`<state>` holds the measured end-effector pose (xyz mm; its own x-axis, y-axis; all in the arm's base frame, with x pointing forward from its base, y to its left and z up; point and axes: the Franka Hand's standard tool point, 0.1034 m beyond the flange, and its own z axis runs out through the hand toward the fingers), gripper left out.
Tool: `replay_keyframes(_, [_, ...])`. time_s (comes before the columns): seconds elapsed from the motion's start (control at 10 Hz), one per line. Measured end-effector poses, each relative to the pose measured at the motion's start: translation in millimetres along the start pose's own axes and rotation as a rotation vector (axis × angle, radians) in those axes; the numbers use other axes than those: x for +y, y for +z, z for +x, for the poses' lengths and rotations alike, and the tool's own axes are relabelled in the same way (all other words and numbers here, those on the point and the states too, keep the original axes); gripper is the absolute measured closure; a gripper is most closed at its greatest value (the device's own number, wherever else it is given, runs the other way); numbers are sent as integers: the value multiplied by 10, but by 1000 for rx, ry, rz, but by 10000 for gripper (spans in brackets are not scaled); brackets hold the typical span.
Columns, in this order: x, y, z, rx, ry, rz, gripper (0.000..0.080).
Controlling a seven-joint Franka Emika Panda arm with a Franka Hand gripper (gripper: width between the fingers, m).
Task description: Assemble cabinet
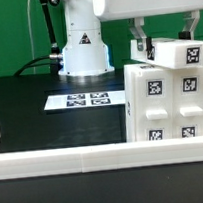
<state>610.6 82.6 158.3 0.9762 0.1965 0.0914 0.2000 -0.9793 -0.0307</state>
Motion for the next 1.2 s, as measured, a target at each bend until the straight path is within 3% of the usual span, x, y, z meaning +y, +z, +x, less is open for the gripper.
replay_keyframes(0.7, [-61,10,32,41,843,18,240])
replay_keyframes(0.9, [-57,11,34,42,965,21,240])
replay_keyframes(1.2, [-60,11,42,36,1308,42,240])
